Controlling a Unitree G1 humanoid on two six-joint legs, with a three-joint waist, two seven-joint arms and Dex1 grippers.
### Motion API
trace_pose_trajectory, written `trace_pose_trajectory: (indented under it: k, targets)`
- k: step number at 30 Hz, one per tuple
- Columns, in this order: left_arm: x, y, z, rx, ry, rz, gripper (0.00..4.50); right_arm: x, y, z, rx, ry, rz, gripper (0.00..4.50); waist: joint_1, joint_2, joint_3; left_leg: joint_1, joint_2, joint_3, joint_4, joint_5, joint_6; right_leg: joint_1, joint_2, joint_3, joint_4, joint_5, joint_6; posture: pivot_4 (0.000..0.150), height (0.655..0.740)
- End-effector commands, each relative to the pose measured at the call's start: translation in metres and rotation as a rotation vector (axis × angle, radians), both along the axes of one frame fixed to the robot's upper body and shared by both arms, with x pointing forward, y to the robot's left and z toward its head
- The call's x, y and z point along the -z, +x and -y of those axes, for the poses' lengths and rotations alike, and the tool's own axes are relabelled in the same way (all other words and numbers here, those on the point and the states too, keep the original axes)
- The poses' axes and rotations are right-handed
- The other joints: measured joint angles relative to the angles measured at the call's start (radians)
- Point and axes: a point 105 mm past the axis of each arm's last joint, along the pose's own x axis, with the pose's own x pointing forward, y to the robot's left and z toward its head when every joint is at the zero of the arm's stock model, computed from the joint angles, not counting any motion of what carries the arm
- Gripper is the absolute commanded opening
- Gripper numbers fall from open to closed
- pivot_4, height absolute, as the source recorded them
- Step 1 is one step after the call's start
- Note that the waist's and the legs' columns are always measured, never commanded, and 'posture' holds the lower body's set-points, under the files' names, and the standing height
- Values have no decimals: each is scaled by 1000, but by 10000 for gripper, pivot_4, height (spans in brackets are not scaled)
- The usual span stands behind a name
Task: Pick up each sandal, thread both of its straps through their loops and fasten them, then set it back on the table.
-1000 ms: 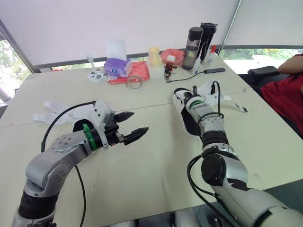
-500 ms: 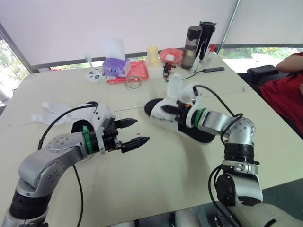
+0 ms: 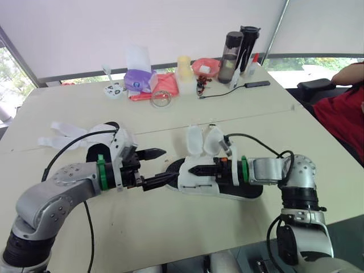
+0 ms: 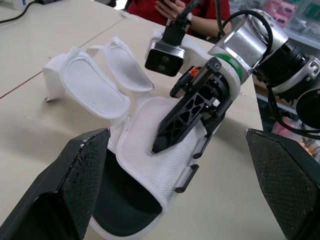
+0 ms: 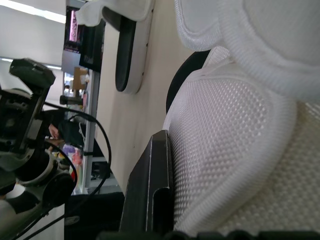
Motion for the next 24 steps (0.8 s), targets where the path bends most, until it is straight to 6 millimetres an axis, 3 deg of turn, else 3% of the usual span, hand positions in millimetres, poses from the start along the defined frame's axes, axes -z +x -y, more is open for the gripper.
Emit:
trace_pose_trajectory:
  k: [1, 13, 15, 17, 23, 24]
  targets:
    - [-5, -5, 3, 13, -3, 25, 45000, -7, -7, -3, -69, 24, 18, 225, 0, 0, 0, 0, 0, 0, 0, 0, 0, 0, 0, 0, 0, 0, 0, 1500, 7400]
    - [-1, -6, 4, 9, -5, 14, 45000, 7, -5, 2, -85, -32, 0, 225, 1, -1, 0, 0, 0, 0, 0, 0, 0, 0, 0, 0, 0, 0, 0, 1500, 7400]
    - [0, -6, 4, 9, -5, 11, 45000, 9, -5, 4, -81, -46, 5, 9782, 2, -1, 0, 0, 0, 0, 0, 0, 0, 0, 0, 0, -1, 0, 0, 1500, 7400]
    - [1, -6, 4, 11, -4, 9, 45000, 9, -5, 5, -86, -54, 12, 15465, 3, -1, 0, 0, 0, 0, 0, 0, 0, 0, 0, 0, -1, 0, 0, 1500, 7400]
    - [5, -6, 2, 12, -1, -2, 45000, 5, -6, 9, -91, -71, 67, 43923, 5, -1, 0, 0, 0, 0, 0, 0, 0, 0, 0, 0, -1, 0, 0, 1500, 7400]
    - [7, -6, 2, 11, 0, -6, 45000, 4, -7, 11, -88, -70, 74, 44590, 5, -1, 0, 0, 0, 0, 0, 0, 0, 0, 0, 0, -1, 0, 0, 1500, 7400]
